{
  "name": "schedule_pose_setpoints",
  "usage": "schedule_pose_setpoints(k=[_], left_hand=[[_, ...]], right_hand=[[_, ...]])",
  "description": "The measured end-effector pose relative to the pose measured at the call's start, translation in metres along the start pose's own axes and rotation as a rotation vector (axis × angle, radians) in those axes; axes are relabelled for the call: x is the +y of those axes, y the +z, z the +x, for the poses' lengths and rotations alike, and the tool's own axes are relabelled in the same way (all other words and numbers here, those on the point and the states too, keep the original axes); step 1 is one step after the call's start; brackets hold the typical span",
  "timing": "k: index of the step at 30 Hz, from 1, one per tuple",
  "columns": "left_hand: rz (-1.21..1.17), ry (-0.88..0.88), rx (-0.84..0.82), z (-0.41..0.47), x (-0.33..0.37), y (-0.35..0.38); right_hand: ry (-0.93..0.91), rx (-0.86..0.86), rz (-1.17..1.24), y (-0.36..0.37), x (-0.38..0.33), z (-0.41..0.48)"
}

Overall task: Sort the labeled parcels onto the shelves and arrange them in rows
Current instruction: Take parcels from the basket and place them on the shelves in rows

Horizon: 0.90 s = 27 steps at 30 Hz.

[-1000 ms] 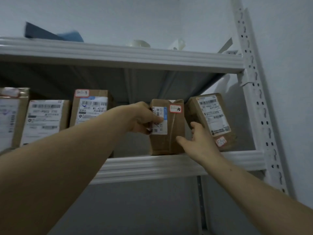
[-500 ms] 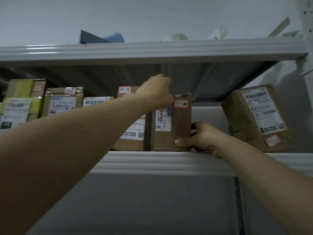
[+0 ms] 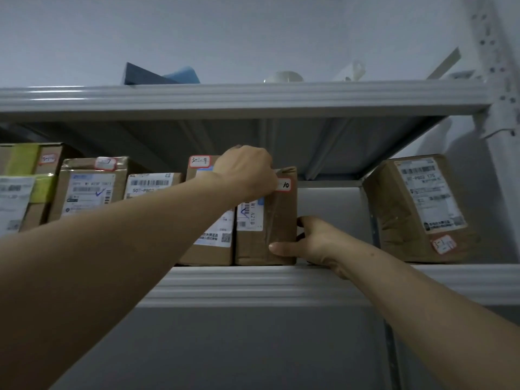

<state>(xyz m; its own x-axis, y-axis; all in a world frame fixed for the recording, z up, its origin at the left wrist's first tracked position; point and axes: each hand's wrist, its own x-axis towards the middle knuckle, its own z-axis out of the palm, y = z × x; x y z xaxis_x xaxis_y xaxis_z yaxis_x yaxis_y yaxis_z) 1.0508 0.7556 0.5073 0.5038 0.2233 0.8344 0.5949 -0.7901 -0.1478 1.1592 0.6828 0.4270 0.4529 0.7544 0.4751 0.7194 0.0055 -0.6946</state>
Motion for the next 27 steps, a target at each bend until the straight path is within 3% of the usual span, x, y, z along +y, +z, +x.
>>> schedule_pose_setpoints(k=[3,6,8,11,14,17,19,24,27], left_hand=[[0.011,0.086,0.169,0.004,0.008,-0.001],[-0.128,0.185,0.285,0.010,0.038,0.002],[-0.207,0.243,0.287,0.011,0.065,0.008],[-0.294,0.186,0.121,0.014,0.106,0.027],[-0.554,-0.002,-0.157,0.015,0.144,0.040],[-0.892,-0.100,-0.384,0.019,0.170,0.057],[-1.004,-0.164,-0.456,0.019,0.178,0.064],[-0.828,-0.229,-0.292,0.010,0.156,0.066],[-0.509,-0.124,-0.202,-0.006,0.132,0.053]], right_hand=[[-0.035,0.166,-0.010,-0.016,-0.003,-0.008],[-0.249,0.673,-0.117,-0.064,0.025,-0.010],[-0.274,0.923,-0.143,-0.097,0.047,-0.015],[-0.122,1.076,-0.137,-0.136,0.073,-0.021],[0.090,0.987,0.005,-0.161,0.095,-0.021],[0.271,0.636,0.241,-0.168,0.108,-0.025],[0.287,0.463,0.203,-0.166,0.112,-0.025],[0.206,0.237,0.048,-0.151,0.102,-0.021],[0.206,0.181,0.041,-0.136,0.091,-0.015]])
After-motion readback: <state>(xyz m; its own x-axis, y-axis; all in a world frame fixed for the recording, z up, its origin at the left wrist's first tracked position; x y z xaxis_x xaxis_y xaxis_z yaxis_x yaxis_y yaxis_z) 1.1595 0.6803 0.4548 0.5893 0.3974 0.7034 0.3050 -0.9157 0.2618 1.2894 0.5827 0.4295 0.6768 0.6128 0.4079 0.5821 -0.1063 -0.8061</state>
